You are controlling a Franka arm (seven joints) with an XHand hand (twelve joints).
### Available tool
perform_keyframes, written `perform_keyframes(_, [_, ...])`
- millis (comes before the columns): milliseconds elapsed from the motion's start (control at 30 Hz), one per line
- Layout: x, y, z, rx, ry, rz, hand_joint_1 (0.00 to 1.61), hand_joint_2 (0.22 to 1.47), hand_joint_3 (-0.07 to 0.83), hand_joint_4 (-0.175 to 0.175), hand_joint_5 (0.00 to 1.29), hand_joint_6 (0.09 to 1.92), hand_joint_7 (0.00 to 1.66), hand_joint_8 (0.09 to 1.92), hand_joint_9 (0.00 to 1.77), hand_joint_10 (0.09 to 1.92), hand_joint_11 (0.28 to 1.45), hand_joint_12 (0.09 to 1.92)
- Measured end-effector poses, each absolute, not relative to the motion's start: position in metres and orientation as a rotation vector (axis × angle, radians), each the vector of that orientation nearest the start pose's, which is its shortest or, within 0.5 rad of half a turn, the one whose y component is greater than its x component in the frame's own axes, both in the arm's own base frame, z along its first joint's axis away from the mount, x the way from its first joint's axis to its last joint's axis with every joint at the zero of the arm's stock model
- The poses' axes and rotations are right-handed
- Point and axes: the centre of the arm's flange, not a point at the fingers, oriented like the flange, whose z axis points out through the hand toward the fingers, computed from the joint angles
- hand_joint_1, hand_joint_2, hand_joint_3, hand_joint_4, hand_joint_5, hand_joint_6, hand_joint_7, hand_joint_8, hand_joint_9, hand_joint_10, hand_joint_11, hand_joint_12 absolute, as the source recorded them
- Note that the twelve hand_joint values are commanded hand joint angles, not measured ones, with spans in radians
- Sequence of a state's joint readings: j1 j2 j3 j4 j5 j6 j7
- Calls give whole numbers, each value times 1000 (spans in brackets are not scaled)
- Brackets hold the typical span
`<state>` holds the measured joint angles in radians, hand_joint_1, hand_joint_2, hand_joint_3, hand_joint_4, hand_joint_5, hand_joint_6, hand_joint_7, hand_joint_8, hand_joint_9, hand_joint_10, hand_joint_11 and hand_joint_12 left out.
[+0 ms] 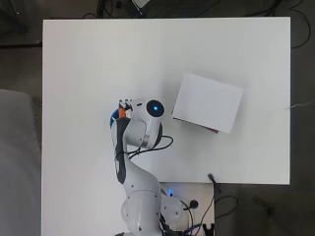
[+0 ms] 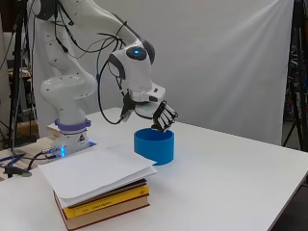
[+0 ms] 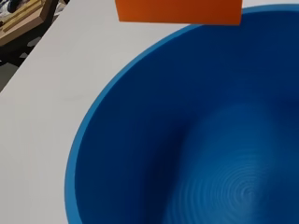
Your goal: Teleoperate dual arm-hand system to pick and place objects
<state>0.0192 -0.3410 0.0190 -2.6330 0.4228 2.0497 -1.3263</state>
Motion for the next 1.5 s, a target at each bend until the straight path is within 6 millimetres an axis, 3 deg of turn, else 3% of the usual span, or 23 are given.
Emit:
perform_keyframes(67, [377,39,343,-2307,-1427,4,903,1245,2,175,732,1389,1084,1920,1395,1920,1106,1844])
perform_keyframes(100, [377,39,343,-2307,-1417,17,995,1260,3,49,699,1414,942,1786,1266,1859,987,1797])
perform_keyframes(133, [377,40,342,-2307,-1411,24,804,1213,-2,-7,559,1006,742,1245,989,1330,771,1294])
perform_keyframes(167, [378,40,343,-2307,-1410,26,577,1154,-5,-25,416,600,520,734,699,803,592,786])
perform_keyframes(200, [378,40,343,-2313,-1411,27,384,1120,-4,-29,318,323,367,393,508,443,489,432])
perform_keyframes(233, [379,41,343,-2326,-1415,36,256,1104,-2,-28,264,163,290,199,408,233,437,223])
perform_keyframes(300, [380,44,343,-2369,-1417,69,139,1089,-2,-22,220,87,242,87,339,87,403,87])
perform_keyframes(767, [400,46,360,-2456,-1468,74,84,1071,-1,12,332,87,377,87,442,87,442,87])
perform_keyframes(867, [403,46,391,-2480,-1480,33,132,1063,-4,31,318,87,360,87,427,87,435,87])
perform_keyframes(1000, [399,39,454,-2540,-1494,-39,251,1033,-12,50,322,87,377,87,448,87,438,87])
perform_keyframes(1067, [395,34,484,-2573,-1488,-55,288,1022,-10,47,155,87,347,87,476,87,455,87])
perform_keyframes(1100, [391,30,499,-2585,-1488,-77,185,1048,-4,58,112,87,376,87,532,87,469,87])
perform_keyframes(1133, [387,25,513,-2598,-1494,-108,101,1084,0,102,346,87,494,87,600,87,483,87])
perform_keyframes(1167, [385,22,524,-2611,-1499,-139,103,1123,-2,136,631,396,778,146,859,103,615,87])
perform_keyframes(1200, [383,18,535,-2627,-1502,-166,380,1151,9,156,690,998,893,814,1044,689,723,527])
perform_keyframes(1233, [382,15,544,-2649,-1500,-180,628,1165,15,166,610,1078,679,751,806,657,617,531])
perform_keyframes(1300, [378,15,555,-2709,-1500,-178,969,1143,4,174,260,451,216,273,346,268,512,232])
perform_keyframes(1333, [377,15,558,-2748,-1505,-169,844,1137,1,155,136,236,238,141,599,259,639,220])
perform_keyframes(1367, [375,15,559,-2788,-1510,-157,520,1107,6,127,67,116,448,87,844,504,707,529])
perform_keyframes(1400, [374,13,560,-2824,-1514,-144,281,1073,5,140,316,90,734,87,936,738,684,787])
perform_keyframes(1433, [372,9,561,-2851,-1520,-140,141,1079,4,155,613,563,930,543,1031,1125,694,1113])
perform_keyframes(1467, [370,3,565,-2867,-1520,-148,393,1105,4,165,715,1128,885,1119,989,1473,650,1285])
perform_keyframes(1500, [367,-4,570,-2874,-1513,-171,684,1131,8,171,631,1234,659,985,730,1181,552,974])
